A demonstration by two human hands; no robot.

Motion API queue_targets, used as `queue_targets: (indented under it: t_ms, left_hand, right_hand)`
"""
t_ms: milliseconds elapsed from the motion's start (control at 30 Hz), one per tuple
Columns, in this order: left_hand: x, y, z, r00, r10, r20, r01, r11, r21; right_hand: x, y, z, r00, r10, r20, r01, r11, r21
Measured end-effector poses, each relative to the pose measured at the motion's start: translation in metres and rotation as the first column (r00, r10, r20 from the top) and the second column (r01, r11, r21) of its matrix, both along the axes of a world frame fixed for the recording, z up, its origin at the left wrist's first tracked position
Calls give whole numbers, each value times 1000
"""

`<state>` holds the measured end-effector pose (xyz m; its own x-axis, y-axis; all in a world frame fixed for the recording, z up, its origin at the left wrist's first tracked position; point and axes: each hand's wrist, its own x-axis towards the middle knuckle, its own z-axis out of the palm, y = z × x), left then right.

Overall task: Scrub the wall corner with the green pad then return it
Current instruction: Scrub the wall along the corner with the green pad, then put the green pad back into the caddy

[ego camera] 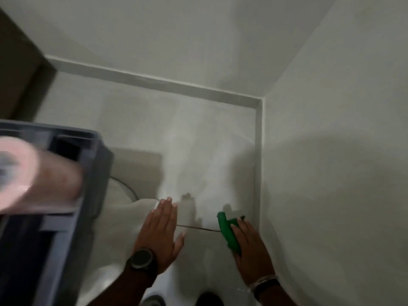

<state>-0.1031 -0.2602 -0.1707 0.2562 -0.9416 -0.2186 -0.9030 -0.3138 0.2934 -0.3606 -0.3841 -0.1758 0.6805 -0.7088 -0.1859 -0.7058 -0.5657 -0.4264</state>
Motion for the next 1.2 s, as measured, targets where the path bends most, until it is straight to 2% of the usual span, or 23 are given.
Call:
queue_targets:
  t_ms: [67,133,233,333,433,600,700,800,867,967,1067,1200]
  left_hand:
    - [-3,8,54,999,37,-11,-37,999,-40]
    - [-7,22,101,997,68,-21,-69,995,-67]
    - [-8,61,173,989,144,-38,-147,986,-73]
    - [-3,105,223,981,188,-46,-191,979,-69]
    - [17,155,245,963,269,-12,-269,962,-54]
    - [62,221,231,919,385,85,-385,923,-21]
    - [79,248,215,899,436,47,-434,900,-42]
    - [89,266,203,893,450,29,-450,893,-20]
    - [95,275,194,922,386,22,-387,922,12]
    - [112,284,179,947,321,-4,-319,943,97]
    - [122,287,163,958,286,0,-283,950,130]
    - [120,284,155,958,282,46,-285,951,119]
  right_hand:
    - [8,2,43,997,75,26,-75,997,5]
    - [18,5,82,973,231,31,-230,973,-32]
    - [47,17,147,881,472,32,-468,880,-81]
    - [80,41,185,811,581,65,-565,808,-166]
    - [131,68,203,674,736,59,-713,669,-209]
    - [232,110,212,437,899,-14,-877,423,-227]
    - [279,133,204,290,955,-60,-932,268,-243]
    - [311,144,202,209,967,-149,-969,184,-167]
    - [322,146,200,133,968,-215,-991,128,-35]
    - [335,146,201,39,945,-326,-989,83,123]
    - [349,147,207,24,936,-350,-970,107,219]
    - [349,149,205,-14,928,-372,-967,81,240]
